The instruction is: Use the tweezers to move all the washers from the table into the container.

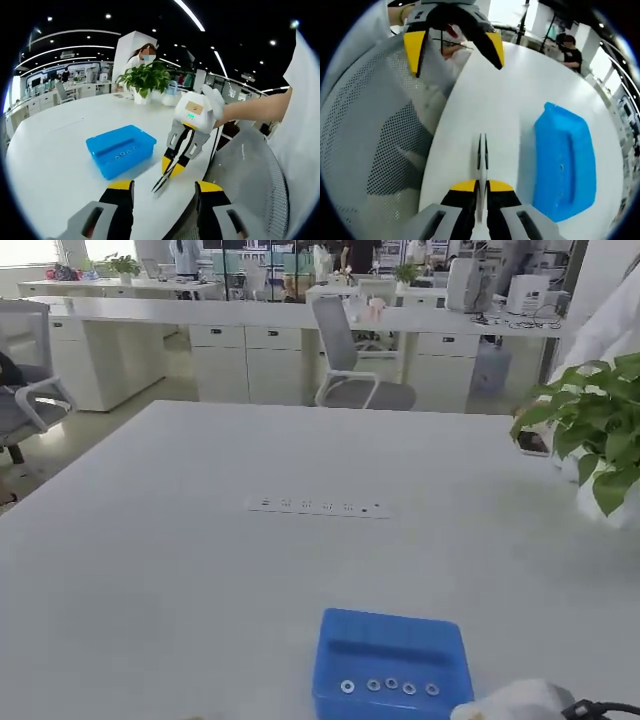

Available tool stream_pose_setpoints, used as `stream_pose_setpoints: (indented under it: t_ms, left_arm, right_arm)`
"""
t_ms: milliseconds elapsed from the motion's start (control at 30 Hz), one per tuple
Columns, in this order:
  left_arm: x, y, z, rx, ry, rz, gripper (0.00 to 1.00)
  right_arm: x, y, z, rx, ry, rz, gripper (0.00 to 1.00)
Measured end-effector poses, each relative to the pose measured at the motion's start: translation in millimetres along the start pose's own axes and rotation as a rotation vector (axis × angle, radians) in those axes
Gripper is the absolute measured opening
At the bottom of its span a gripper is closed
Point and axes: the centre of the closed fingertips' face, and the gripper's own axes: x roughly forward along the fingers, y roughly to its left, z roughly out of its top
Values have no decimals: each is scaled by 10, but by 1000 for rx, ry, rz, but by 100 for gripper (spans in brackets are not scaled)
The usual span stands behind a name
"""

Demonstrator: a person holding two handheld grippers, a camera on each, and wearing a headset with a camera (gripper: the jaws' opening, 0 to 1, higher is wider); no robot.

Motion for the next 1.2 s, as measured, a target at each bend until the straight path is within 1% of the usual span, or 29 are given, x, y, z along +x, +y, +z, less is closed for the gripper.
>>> stream_pose_setpoints:
  t_ms: [33, 100, 167, 200, 233, 267, 300, 333, 400, 467, 500, 533, 600, 633, 667, 700, 733, 767, 800, 833, 867, 900, 933, 967, 1000, 1067, 1133, 1167, 1200]
  left_arm:
    - [-19, -13, 1, -2, -9, 10, 51]
    - [-38, 11, 38, -1, -38, 42, 55]
    - [-66, 60, 157, -4, -116, 81, 61]
    - [-76, 84, 195, -16, -139, 96, 63]
    - [-90, 115, 229, -28, -162, 112, 65]
    - [-114, 167, 286, -38, -202, 140, 67]
    - [-124, 189, 298, -39, -214, 151, 68]
    - [-157, 253, 310, -51, -237, 183, 70]
    - [-214, 357, 310, -82, -261, 238, 74]
    - [-265, 445, 327, -101, -303, 284, 79]
    - [-273, 462, 317, -112, -313, 290, 81]
    - [-272, 472, 287, -123, -313, 294, 84]
    - [-276, 487, 243, -128, -324, 307, 89]
    - [-281, 494, 229, -132, -326, 315, 91]
    - [-294, 503, 214, -142, -327, 328, 92]
    - [-313, 514, 228, -143, -338, 340, 94]
    - [-332, 522, 265, -138, -356, 353, 96]
    - [-361, 540, 326, -131, -386, 367, 97]
    - [-378, 548, 367, -128, -406, 372, 98]
    - [-394, 545, 407, -127, -427, 368, 99]
    - [-403, 549, 417, -131, -434, 366, 99]
    - [-406, 561, 424, -142, -431, 365, 99]
    - [-410, 569, 432, -143, -429, 366, 99]
    - [-415, 574, 445, -139, -428, 369, 99]
    - [-425, 591, 467, -126, -420, 379, 99]
    - [-455, 626, 520, -101, -422, 400, 99]
    - [-485, 656, 604, -85, -432, 417, 99]
    - [-493, 667, 636, -87, -435, 422, 99]
    - [-511, 687, 692, -85, -454, 436, 99]
  right_arm:
    - [13, 5, 6, -14, 3, 5, 3]
    - [28, 13, 7, -30, 8, 12, 4]
    - [43, 15, 7, -51, 7, 13, 4]
    - [53, 34, 24, -52, -5, 25, 4]
    - [62, 47, 43, -52, -16, 31, 4]
    - [66, 47, 56, -47, -28, 30, 4]
    - [68, 49, 59, -38, -33, 30, 4]
    - [74, 49, 60, -17, -41, 30, 4]
    - [72, 42, 62, 0, -53, 23, 5]
    - [66, 48, 86, 57, -96, 12, 5]
    - [57, 43, 93, 70, -115, 2, 6]
    - [16, 13, 129, 117, -166, -29, 9]
    - [-85, -16, 204, 212, -261, -67, 15]
    - [-191, -56, 269, 275, -340, -104, 19]
    - [-281, -104, 310, 320, -400, -145, 21]
    - [-453, -177, 313, 400, -474, -218, 23]
    - [-580, -235, 312, 448, -528, -274, 27]
    - [-792, -315, 279, 523, -612, -364, 30]
    - [-947, -368, 241, 570, -667, -429, 33]
    - [-1156, -408, 153, 641, -725, -512, 37]
    - [-1292, -428, 75, 686, -755, -566, 39]
    - [-1404, -434, -4, 715, -763, -615, 42]
    - [-1567, -430, -131, 734, -760, -691, 45]
    - [-1661, -425, -195, 742, -748, -747, 47]
    - [-1792, -414, -299, 749, -730, -812, 50]
    - [-2012, -435, -410, 750, -724, -913, 57]
    - [-2141, -443, -512, 723, -712, -986, 71]
    - [-2229, -454, -602, 748, -729, -1036, 76]
    - [-2257, -460, -624, 772, -747, -1048, 81]
